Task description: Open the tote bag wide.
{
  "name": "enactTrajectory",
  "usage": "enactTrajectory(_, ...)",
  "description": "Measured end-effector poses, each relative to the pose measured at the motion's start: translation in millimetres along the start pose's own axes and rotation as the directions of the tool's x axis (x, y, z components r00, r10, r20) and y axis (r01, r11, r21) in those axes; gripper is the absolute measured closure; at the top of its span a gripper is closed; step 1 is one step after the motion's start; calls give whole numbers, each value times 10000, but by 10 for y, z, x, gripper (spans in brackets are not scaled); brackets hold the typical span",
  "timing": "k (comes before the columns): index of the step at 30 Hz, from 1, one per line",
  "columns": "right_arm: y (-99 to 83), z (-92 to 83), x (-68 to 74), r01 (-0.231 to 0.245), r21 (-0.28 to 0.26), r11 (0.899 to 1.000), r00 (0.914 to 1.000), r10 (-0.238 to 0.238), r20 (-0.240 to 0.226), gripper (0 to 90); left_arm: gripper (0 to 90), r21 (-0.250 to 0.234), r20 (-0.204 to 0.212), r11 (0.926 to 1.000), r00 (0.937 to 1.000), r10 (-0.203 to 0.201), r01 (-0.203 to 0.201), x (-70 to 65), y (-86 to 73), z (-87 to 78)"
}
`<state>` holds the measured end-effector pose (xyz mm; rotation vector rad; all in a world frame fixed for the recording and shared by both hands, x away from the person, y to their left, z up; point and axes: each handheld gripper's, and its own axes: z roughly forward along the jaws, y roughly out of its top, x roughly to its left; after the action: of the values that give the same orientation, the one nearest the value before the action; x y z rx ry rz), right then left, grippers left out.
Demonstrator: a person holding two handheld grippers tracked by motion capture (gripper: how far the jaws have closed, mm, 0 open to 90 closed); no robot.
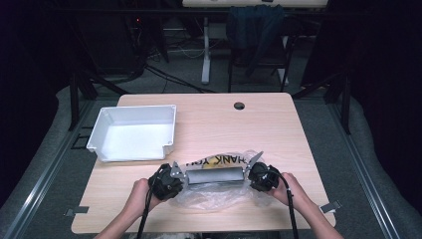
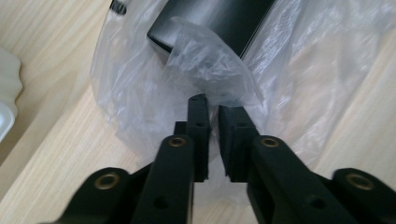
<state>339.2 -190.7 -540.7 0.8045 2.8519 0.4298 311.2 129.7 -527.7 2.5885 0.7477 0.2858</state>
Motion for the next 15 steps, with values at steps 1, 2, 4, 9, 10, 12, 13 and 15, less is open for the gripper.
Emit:
enactTrajectory(1, -1, 1, 1, 3, 9, 10000, 10000, -3, 5, 899, 864, 154, 11, 9999, 10000, 1, -1, 12, -11, 18)
enactTrajectory(2, -1, 2, 0, 19, 15, 10000, 10000, -19, -5, 899, 870, 213, -17, 9998, 10000, -60, 61, 25, -24, 34)
enactTrajectory(4, -2, 4, 1, 31, 29, 10000, 10000, -31, -11, 899, 879, 318, 27, 9990, 9995, -319, 318, 49, -48, 57)
enactTrajectory(9, 0, 17, -13, 115, 226, 9997, 9999, -114, -35, 900, 885, 510, 209, 9937, 9947, -1007, 995, 159, -111, 79)
enactTrajectory(10, -4, 25, -12, 76, 197, 9998, 10000, -76, 1, 900, 886, 482, 195, 9921, 9930, -1168, 1157, 194, -131, 87)
enactTrajectory(12, -5, 26, -24, 108, 275, 9996, 9999, -107, -45, 900, 889, 593, 377, 9870, 9877, -1515, 1491, 253, -164, 103)
enactTrajectory(13, -6, 27, -23, 109, 300, 9995, 9999, -110, 23, 900, 890, 629, 244, 9864, 9879, -1535, 1517, 265, -174, 120)
enactTrajectory(15, -10, 32, -33, 130, 411, 9991, 9999, -133, 77, 900, 892, 797, 156, 9841, 9870, -1603, 1585, 282, -192, 145)
